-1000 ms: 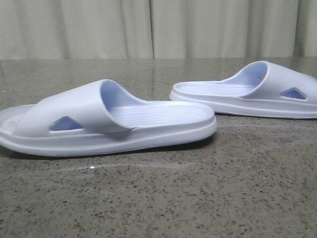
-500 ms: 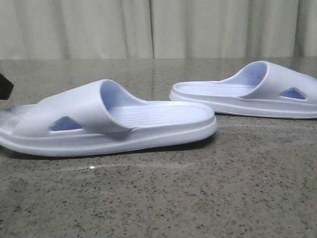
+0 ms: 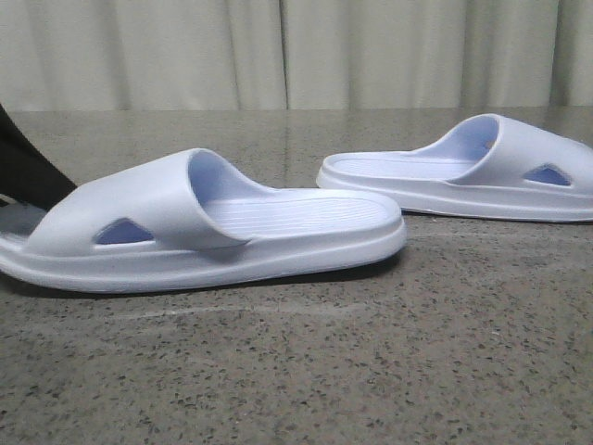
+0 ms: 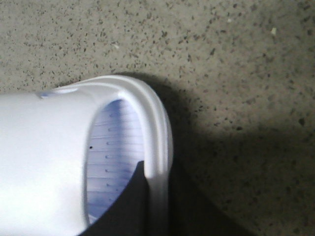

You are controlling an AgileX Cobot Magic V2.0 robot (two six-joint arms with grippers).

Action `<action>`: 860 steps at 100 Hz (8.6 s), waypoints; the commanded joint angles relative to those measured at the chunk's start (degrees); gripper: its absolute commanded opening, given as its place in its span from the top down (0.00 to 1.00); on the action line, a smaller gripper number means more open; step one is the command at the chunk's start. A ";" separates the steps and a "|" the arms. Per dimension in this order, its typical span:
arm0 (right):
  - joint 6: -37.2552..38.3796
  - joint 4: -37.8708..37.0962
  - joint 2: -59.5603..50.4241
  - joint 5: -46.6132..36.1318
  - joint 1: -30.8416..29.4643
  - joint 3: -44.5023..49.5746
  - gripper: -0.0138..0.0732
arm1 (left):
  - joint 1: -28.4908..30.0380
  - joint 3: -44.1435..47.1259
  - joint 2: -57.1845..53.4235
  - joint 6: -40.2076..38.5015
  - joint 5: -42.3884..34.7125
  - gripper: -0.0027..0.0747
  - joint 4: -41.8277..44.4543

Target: Insert blue slippers together front up

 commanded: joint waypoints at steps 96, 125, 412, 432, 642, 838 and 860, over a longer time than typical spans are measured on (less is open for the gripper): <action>-9.97 20.70 -12.63 1.44 -0.77 -2.42 0.96 | 6.86 -6.96 -8.50 -0.66 -10.44 0.95 -2.91; -11.65 23.52 -15.15 5.07 -0.77 -2.42 0.96 | 15.46 -6.96 -8.39 -0.66 -2.92 0.95 -3.92; -27.02 31.03 4.34 28.56 2.64 -9.21 0.60 | 5.41 -13.20 -1.09 1.79 4.31 0.95 -16.68; -27.02 31.16 3.72 27.75 1.87 -9.21 0.60 | 4.30 -13.20 4.11 2.04 4.33 0.95 -15.28; -27.24 26.03 -47.85 -56.96 52.63 31.94 0.93 | -5.45 20.79 -58.85 13.82 -42.60 0.95 -3.70; -27.24 35.41 -51.10 -53.15 52.95 37.63 0.93 | 0.77 37.54 -80.67 -50.97 -51.53 0.95 60.55; -27.24 35.41 -51.10 -52.93 52.95 37.63 0.93 | 0.77 41.92 -83.33 -51.07 -49.65 0.95 61.74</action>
